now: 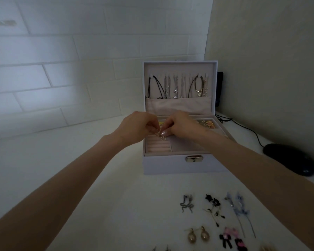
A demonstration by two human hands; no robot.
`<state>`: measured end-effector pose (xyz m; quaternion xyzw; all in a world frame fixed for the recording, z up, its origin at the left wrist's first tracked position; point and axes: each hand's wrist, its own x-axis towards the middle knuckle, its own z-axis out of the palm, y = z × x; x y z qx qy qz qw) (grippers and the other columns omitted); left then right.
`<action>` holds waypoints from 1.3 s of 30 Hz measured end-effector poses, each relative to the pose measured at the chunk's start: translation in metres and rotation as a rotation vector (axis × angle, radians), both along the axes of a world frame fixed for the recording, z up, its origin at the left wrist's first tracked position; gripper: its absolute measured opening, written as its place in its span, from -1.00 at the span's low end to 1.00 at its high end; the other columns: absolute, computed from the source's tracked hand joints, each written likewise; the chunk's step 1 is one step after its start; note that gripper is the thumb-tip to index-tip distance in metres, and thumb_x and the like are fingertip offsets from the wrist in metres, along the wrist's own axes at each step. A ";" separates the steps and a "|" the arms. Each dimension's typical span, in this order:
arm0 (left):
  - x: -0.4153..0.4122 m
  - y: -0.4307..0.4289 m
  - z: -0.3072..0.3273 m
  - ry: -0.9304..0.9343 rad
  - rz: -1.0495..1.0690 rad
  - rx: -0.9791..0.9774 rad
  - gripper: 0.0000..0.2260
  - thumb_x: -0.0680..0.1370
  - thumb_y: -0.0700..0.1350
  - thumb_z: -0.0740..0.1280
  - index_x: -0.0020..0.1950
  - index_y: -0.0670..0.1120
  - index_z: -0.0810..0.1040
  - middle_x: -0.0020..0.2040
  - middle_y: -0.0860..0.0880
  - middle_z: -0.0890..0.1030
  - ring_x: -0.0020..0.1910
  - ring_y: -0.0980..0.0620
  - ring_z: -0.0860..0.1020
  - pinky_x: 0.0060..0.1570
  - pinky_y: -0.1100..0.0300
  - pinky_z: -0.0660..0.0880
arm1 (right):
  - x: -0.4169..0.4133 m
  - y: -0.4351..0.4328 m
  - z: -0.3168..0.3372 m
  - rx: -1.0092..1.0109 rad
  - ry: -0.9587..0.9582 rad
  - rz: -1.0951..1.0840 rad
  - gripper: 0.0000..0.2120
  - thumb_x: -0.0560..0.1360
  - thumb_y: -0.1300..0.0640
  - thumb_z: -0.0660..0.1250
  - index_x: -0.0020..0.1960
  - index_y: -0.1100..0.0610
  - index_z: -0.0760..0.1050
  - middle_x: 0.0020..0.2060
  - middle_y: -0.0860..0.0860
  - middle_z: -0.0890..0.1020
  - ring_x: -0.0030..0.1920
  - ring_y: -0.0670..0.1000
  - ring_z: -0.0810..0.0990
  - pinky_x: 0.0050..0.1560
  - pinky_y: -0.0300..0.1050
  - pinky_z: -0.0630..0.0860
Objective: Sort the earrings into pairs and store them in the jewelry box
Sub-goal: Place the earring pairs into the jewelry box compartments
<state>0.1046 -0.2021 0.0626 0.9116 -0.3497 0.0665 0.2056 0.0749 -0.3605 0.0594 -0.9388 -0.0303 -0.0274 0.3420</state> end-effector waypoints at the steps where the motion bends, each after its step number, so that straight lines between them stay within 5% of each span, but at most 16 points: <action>1: 0.000 0.000 -0.001 0.017 0.006 -0.029 -0.90 0.47 -0.20 0.35 -0.09 -0.04 0.63 -0.09 0.02 0.66 -0.02 0.02 0.57 0.03 0.07 0.49 | 0.000 0.000 0.000 0.019 0.016 -0.007 -0.80 0.37 0.25 0.46 0.00 0.23 0.64 -0.06 0.14 0.67 -0.07 -0.04 0.55 0.04 -0.17 0.48; 8: -0.003 -0.002 -0.011 0.051 0.070 -0.181 -0.90 0.49 -0.21 0.33 -0.07 -0.10 0.62 -0.07 -0.04 0.66 -0.03 -0.02 0.55 0.00 0.11 0.46 | 0.003 0.002 -0.001 0.067 0.084 -0.021 -0.82 0.39 0.26 0.45 -0.02 0.25 0.64 -0.01 0.14 0.66 0.07 0.05 0.58 0.23 -0.04 0.46; 20: -0.007 0.001 -0.036 -0.027 0.114 -0.357 -0.92 0.49 -0.20 0.33 -0.09 -0.06 0.61 -0.13 0.05 0.64 -0.05 -0.02 0.55 0.02 0.01 0.46 | 0.007 0.003 0.006 -0.032 0.168 0.018 -0.83 0.45 0.23 0.39 0.02 0.26 0.61 -0.31 -0.08 0.55 -0.11 -0.09 0.49 -0.08 -0.22 0.37; 27: -0.009 0.000 -0.040 -0.078 0.121 -0.360 -0.91 0.50 -0.20 0.31 -0.09 -0.04 0.59 -0.20 0.16 0.54 -0.04 -0.01 0.52 -0.02 0.06 0.43 | 0.005 0.004 -0.004 -0.062 -0.025 -0.037 -0.86 0.41 0.22 0.43 -0.03 0.19 0.65 -0.10 0.08 0.67 -0.07 -0.06 0.55 0.02 -0.18 0.45; 31: -0.009 0.000 -0.041 -0.092 0.121 -0.362 -0.90 0.50 -0.20 0.31 -0.11 -0.02 0.58 -0.20 0.17 0.53 -0.04 -0.01 0.51 -0.03 0.08 0.41 | -0.009 0.006 -0.008 -0.091 -0.157 -0.021 -0.91 0.43 0.21 0.39 -0.10 0.17 0.66 -0.21 0.00 0.65 -0.29 -0.23 0.47 -0.32 -0.50 0.34; 39: -0.010 0.000 -0.040 -0.093 0.115 -0.368 -0.91 0.51 -0.19 0.31 -0.10 -0.04 0.59 -0.19 0.15 0.53 -0.04 -0.01 0.51 -0.01 0.07 0.43 | -0.019 0.002 -0.009 -0.142 -0.223 0.048 -0.89 0.42 0.23 0.38 -0.11 0.21 0.67 -0.39 -0.16 0.48 -0.38 -0.23 0.41 -0.30 -0.53 0.33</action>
